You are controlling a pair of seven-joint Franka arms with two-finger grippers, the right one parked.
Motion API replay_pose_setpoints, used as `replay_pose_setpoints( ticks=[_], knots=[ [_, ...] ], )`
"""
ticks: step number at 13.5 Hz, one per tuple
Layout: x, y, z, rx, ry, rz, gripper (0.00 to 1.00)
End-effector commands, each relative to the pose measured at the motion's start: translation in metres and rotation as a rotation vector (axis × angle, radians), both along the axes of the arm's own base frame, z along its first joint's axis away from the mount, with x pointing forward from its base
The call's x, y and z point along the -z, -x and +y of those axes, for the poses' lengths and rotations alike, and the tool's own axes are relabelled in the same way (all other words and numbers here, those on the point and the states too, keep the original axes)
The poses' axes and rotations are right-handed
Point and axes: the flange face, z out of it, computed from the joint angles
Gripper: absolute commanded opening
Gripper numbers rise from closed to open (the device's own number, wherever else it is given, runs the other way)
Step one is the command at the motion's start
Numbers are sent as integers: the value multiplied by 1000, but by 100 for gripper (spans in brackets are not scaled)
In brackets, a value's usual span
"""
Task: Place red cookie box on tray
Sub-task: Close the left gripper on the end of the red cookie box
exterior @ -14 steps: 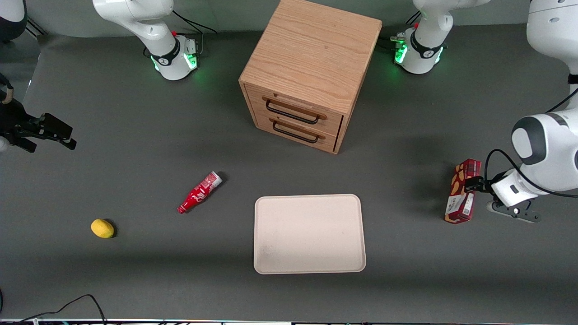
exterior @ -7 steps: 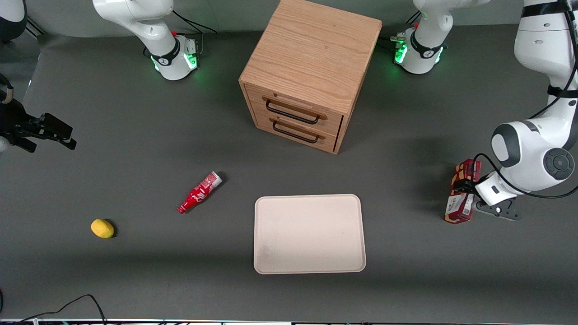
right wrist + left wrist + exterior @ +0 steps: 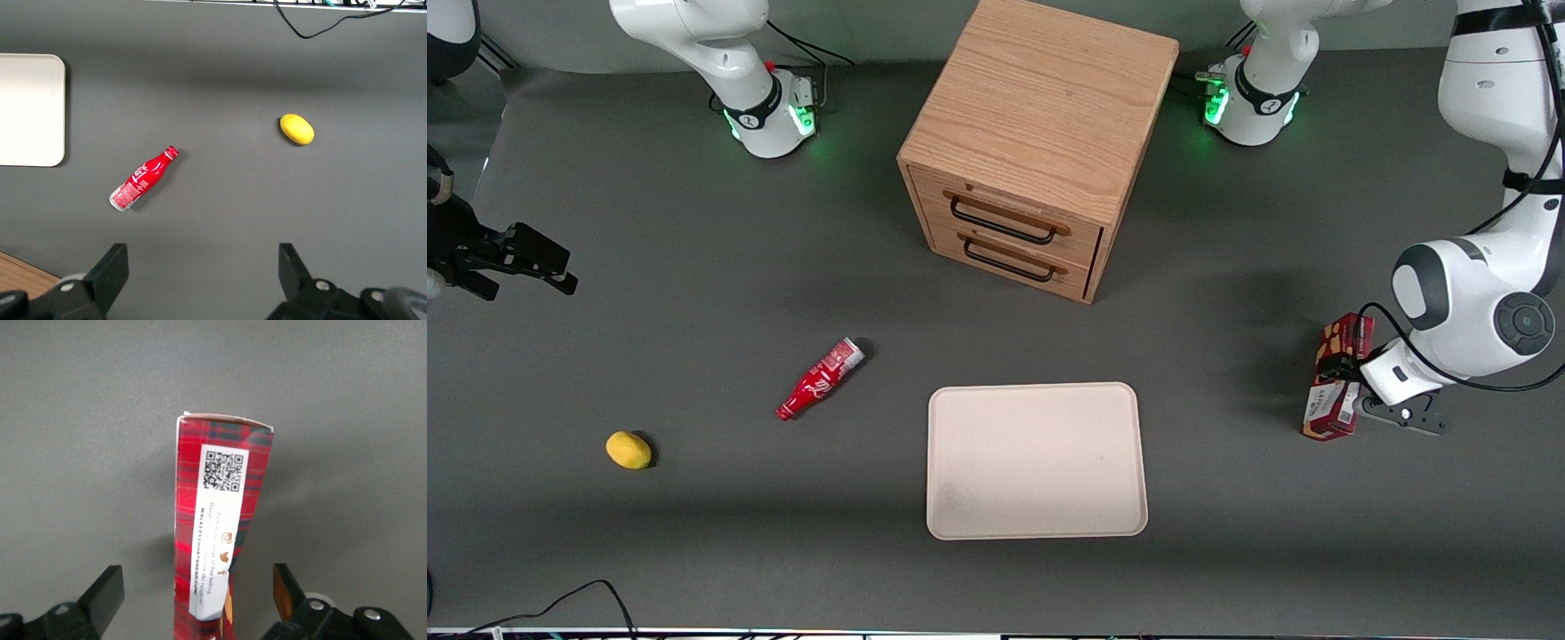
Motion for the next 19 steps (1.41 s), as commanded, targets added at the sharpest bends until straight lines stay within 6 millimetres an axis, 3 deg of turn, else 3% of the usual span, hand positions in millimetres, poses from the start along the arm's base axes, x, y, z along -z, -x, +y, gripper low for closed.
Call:
replay_pose_setpoints(
  ticks=[1, 2, 3, 10, 12, 14, 19],
  knots=[
    [-4, 2, -2, 4, 11, -12, 81],
    [-4, 2, -2, 6, 11, -10, 36],
    [-4, 2, -2, 6, 11, -9, 0],
    [-10, 3, -2, 5, 13, -4, 0],
    [-30, 0, -4, -1, 16, -9, 0],
    [-79, -4, -7, 10, 28, 4, 0],
    [-244, -7, -15, -55, 51, 113, 0]
  ],
)
